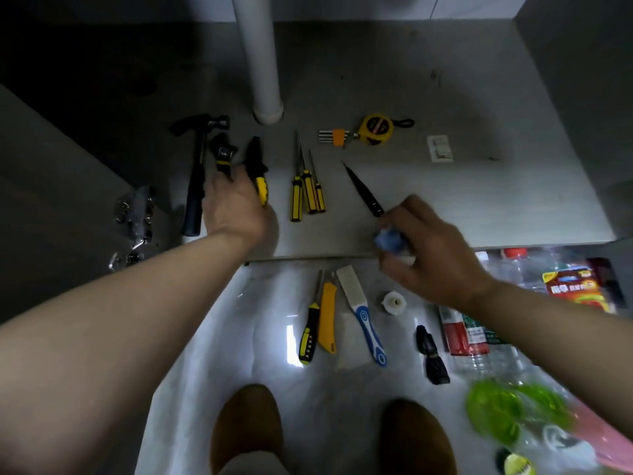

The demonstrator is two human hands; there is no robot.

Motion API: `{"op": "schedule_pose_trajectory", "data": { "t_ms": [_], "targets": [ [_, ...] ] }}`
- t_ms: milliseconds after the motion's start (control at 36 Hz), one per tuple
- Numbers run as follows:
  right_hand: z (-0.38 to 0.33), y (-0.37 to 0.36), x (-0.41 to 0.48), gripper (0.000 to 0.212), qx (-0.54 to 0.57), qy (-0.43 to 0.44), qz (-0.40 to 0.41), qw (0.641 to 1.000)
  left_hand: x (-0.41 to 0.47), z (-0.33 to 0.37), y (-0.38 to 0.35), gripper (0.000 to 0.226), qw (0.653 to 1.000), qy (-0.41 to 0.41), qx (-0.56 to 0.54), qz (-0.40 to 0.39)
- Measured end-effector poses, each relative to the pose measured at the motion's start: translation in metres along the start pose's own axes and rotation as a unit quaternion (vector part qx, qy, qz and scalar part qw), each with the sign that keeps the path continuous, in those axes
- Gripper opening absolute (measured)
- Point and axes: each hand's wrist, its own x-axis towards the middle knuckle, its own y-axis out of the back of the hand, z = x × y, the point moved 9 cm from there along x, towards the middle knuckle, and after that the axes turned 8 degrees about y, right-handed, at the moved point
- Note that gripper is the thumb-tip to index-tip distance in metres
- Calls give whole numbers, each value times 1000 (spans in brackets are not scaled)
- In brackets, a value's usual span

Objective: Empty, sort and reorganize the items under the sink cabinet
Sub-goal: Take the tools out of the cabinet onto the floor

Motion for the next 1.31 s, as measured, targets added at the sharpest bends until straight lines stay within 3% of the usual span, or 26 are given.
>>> {"op": "schedule_pose_trajectory", "data": {
  "t_ms": [111,250,361,444,528,583,667,750,833,972,1028,1139,1222,1306],
  "targets": [
    [4,-43,-31,34,49,-13,-82,995,1,-7,-1,77,997,63,-48,-24],
    [50,-85,-56,34,68,-185,-92,976,-16,-13,-2,73,992,74,-96,-40],
    [66,-98,-59,32,73,-262,-95,958,-53,-20,-8,78,978,0,-193,-74],
    [70,-104,-51,20,60,-281,-94,953,-86,-21,-11,69,971,-101,-195,-98],
    [75,-111,-47,19,58,-309,-102,944,-119,-17,-22,59,943,-204,-189,-181],
    [78,-114,-45,26,63,-319,-107,939,-137,-21,-41,52,928,-224,-150,-256],
    [73,-113,-45,31,68,-309,-104,943,-153,-34,-75,49,912,-219,-54,-344],
    [60,-102,-48,20,59,-264,-77,959,-159,-50,-100,51,896,-210,-4,-390],
    [42,-87,-53,6,63,-201,-51,976,-155,-65,-118,56,904,-157,-17,-398],
    [17,-73,-52,13,47,-130,-61,988,-144,-84,-154,71,901,12,-76,-427],
    [13,-71,-51,13,47,-123,-58,990,-142,-84,-164,74,896,41,-99,-432],
    [10,-72,-45,16,44,-112,-61,991,-138,-74,-164,77,912,17,-10,-410],
    [6,-68,-36,17,53,-101,-48,992,-139,-61,-153,53,919,-62,105,-376],
    [-2,-59,-22,20,71,-90,-16,993,-143,-50,-139,40,898,-127,214,-364]
  ]
}}
